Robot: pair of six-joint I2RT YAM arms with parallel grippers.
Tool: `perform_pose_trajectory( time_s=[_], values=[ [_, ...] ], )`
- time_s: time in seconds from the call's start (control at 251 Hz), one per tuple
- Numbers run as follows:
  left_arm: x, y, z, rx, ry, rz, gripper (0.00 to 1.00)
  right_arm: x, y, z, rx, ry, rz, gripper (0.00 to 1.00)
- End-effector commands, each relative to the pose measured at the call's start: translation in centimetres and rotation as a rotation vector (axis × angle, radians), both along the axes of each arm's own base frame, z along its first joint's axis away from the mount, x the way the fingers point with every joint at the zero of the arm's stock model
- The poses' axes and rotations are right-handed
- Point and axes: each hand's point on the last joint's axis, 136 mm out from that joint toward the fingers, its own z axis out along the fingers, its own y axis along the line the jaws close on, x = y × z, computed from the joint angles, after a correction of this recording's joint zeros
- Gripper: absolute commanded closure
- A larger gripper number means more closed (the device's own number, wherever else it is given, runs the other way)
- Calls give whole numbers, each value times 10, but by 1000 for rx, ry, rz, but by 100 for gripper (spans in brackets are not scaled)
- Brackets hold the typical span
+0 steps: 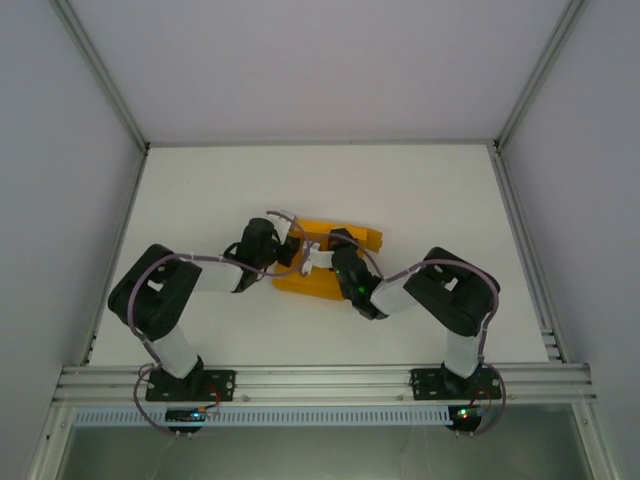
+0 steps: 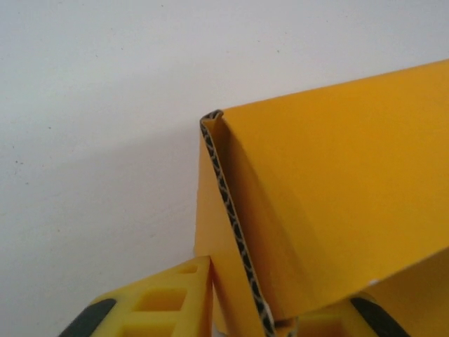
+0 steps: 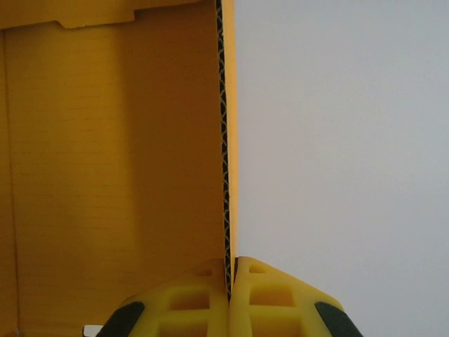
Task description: Assemble paper box
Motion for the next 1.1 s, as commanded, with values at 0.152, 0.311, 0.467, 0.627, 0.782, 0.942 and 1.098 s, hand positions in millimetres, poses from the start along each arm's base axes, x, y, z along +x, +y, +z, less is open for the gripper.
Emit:
perform_pose_trajectory(
  time_s=[0.152, 0.311, 0.467, 0.627, 0.782, 0.942, 1.098],
  values=[
    [23, 12, 6, 42, -79, 136, 100, -12, 11, -32, -4, 189, 102, 100],
    [20, 11, 4, 46, -85, 121, 86, -10, 8, -33, 12, 232, 103, 100],
    [26, 7, 5, 47, -87, 121, 79, -10, 6, -38, 3, 256, 102, 100],
    [33, 5, 8, 42, -105, 135, 82, -10, 3, -43, 10, 290, 102, 100],
    [42, 9, 3, 72, -100, 175, 90, -13, 4, -45, 32, 322, 117, 100],
    [40, 14, -5, 89, -81, 194, 100, -8, -2, -37, 110, 371, 58, 85],
    [23, 17, 10, 30, -88, 173, 100, 2, -21, 5, 330, 320, -72, 27]
  ],
)
